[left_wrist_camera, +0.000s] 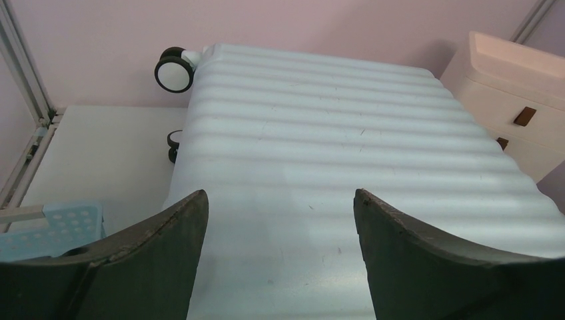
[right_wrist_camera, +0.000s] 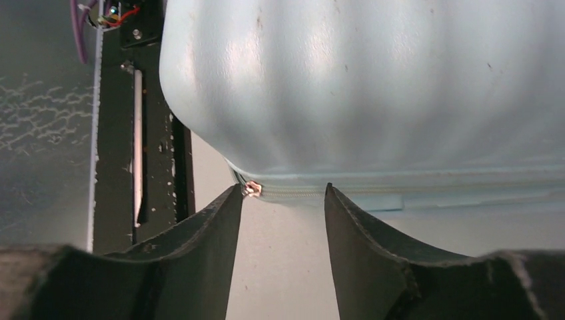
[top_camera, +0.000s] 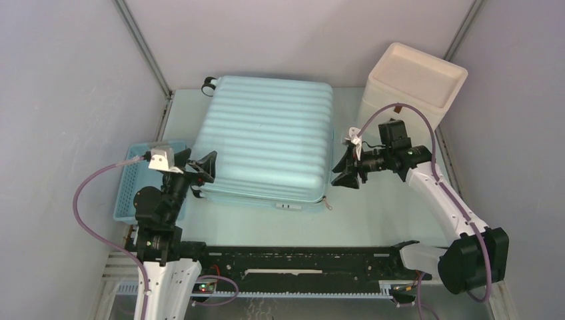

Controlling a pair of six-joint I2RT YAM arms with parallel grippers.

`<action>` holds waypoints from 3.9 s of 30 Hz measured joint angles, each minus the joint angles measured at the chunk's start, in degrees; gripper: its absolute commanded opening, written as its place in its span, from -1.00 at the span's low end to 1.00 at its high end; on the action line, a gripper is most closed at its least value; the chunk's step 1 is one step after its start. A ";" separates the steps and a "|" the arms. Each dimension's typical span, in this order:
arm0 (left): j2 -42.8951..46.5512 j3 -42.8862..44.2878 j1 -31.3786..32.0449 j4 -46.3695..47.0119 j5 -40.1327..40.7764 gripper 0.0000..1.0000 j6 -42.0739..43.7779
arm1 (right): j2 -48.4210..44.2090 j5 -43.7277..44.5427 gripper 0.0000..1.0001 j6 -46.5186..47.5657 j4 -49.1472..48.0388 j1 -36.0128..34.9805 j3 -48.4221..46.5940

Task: Open, take out, and arrange the luggage
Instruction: Adjust the luggage at the center of the board, then unzip the luggage at the center of the board.

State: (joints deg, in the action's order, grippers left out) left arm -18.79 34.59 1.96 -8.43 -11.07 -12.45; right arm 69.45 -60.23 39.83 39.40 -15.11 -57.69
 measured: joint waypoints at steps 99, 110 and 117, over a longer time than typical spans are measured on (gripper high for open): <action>-1.42 0.00 0.00 -3.37 -0.07 0.73 0.48 | -7.82 20.33 -0.19 -7.13 -14.95 -16.57 20.28; -1.49 0.00 0.00 -3.39 -0.07 0.73 0.48 | -8.68 22.08 -0.77 -7.93 -15.80 -15.65 20.28; -1.49 0.00 0.00 -3.39 -0.07 0.73 0.48 | -8.94 19.87 -0.99 -6.51 -14.97 -14.80 20.26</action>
State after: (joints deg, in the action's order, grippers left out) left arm -20.27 34.59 1.96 -11.81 -11.14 -11.97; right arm 60.51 -40.36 33.32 24.43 -29.91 -37.43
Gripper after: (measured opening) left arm 0.864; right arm 0.145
